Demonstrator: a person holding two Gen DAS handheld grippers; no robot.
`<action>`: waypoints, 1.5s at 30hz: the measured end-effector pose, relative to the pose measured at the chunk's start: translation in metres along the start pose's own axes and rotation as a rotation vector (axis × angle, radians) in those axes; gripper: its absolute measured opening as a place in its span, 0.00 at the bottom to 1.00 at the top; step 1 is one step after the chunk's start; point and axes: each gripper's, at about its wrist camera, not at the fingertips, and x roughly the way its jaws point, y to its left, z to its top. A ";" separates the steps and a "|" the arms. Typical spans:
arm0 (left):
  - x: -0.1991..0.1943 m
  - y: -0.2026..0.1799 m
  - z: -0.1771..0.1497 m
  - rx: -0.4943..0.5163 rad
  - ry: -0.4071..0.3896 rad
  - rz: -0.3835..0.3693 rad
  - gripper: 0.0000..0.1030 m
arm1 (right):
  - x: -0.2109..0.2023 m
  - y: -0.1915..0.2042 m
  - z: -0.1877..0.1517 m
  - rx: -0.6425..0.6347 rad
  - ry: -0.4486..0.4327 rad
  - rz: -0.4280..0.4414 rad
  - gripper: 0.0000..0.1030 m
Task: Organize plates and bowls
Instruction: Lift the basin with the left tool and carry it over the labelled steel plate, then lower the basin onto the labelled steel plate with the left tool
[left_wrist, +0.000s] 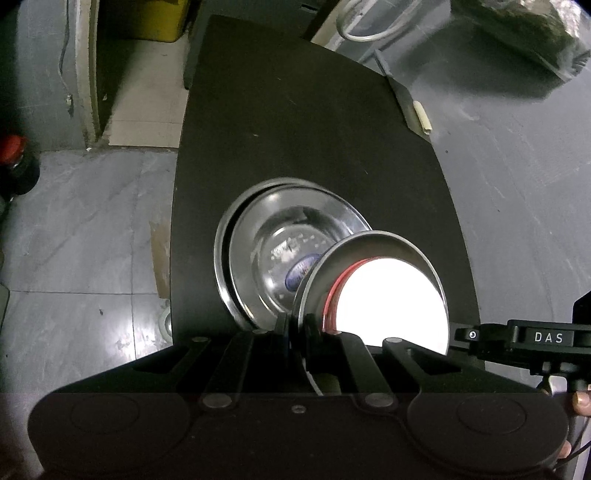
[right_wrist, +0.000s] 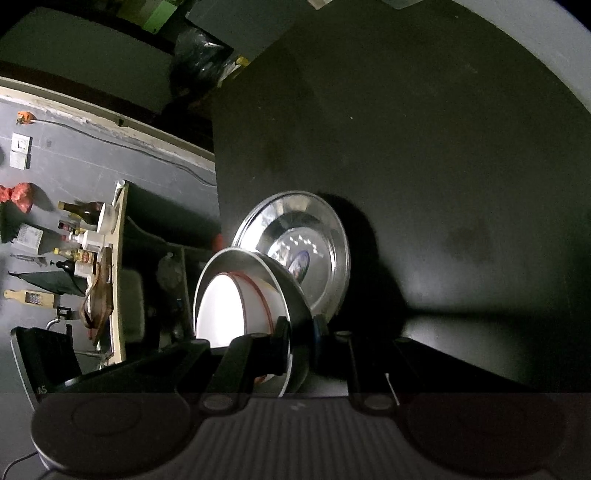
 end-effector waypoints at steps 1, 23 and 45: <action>0.002 0.000 0.003 -0.004 0.000 0.003 0.06 | 0.002 0.001 0.002 -0.001 0.003 0.000 0.14; 0.041 0.013 0.039 -0.051 0.023 0.058 0.06 | 0.046 -0.005 0.050 0.005 0.072 -0.013 0.14; 0.047 0.015 0.038 -0.054 0.016 0.081 0.06 | 0.058 -0.013 0.045 0.022 0.073 -0.013 0.16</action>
